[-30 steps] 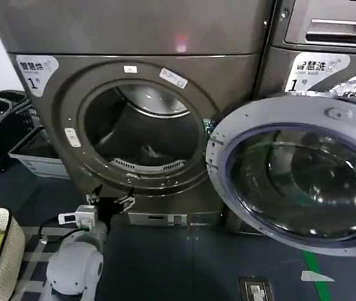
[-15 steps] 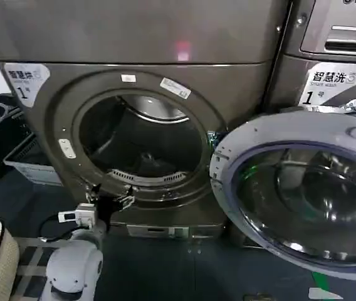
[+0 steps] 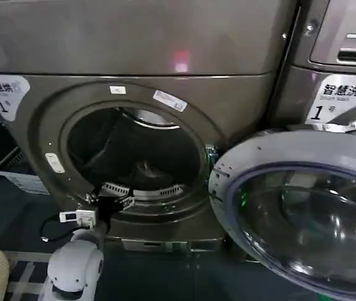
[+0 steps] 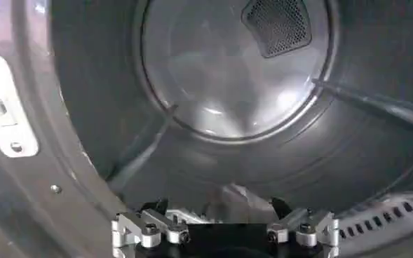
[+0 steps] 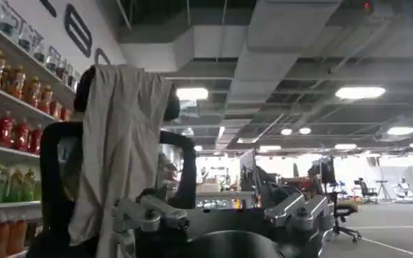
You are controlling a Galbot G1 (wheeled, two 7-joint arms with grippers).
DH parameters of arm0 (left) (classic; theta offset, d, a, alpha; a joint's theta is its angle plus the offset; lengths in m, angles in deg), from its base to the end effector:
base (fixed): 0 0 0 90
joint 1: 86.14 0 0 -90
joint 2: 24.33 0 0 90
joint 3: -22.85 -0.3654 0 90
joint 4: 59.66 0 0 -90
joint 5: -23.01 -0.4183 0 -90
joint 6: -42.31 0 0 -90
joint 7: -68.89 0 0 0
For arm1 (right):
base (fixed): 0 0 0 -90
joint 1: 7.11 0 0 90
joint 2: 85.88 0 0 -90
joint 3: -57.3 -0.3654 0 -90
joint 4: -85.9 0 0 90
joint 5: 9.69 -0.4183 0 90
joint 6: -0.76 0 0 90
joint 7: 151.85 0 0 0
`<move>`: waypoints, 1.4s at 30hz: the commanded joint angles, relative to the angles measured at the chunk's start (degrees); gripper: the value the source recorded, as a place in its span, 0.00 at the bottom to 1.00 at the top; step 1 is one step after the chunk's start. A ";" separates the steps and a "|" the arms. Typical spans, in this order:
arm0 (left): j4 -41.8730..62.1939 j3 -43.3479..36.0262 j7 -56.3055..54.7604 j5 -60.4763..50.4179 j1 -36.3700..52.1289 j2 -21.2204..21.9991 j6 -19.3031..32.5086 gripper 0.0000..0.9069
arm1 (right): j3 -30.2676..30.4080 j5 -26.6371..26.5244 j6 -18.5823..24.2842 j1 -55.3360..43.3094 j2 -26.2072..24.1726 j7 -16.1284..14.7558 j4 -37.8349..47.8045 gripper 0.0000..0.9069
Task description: Grasp the clothes from the dryer.
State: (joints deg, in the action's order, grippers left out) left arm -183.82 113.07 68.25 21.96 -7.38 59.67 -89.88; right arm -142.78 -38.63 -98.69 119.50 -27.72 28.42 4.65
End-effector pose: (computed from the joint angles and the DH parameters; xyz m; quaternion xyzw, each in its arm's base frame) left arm 0.3142 0.0150 -0.1946 0.0109 -0.9841 -0.0610 0.1664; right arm -0.2091 -0.5562 -0.0435 0.7195 0.6724 -0.1237 0.1220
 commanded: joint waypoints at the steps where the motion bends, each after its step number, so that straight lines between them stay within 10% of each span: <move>1: 1.08 -0.72 0.04 -3.34 0.45 0.20 -2.56 1.00 | -0.02 -0.06 0.60 -0.04 0.02 0.13 0.10 1.00; 15: 17.18 -3.20 11.00 -9.20 13.50 -0.87 1.12 1.00 | 0.84 -0.06 1.04 -0.31 -0.15 -0.13 0.08 1.00; 18: 20.06 -0.60 31.08 -37.31 15.38 -1.44 9.72 1.00 | 1.56 -0.01 1.07 -0.55 0.13 -0.24 -0.54 1.00; 25: 23.83 -0.77 54.81 -60.17 23.40 -2.15 24.59 1.00 | 1.78 -0.02 1.01 -0.46 -0.24 -0.24 -0.96 1.00; 42: 33.84 -1.19 77.85 -69.70 34.03 -0.25 42.23 1.00 | 2.90 1.35 1.31 -0.65 -0.28 -0.18 -1.37 1.00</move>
State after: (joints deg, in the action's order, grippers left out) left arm -155.89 111.80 135.23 -39.06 21.92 58.91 -57.74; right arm -140.04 -37.74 -97.46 118.93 -27.97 28.24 3.28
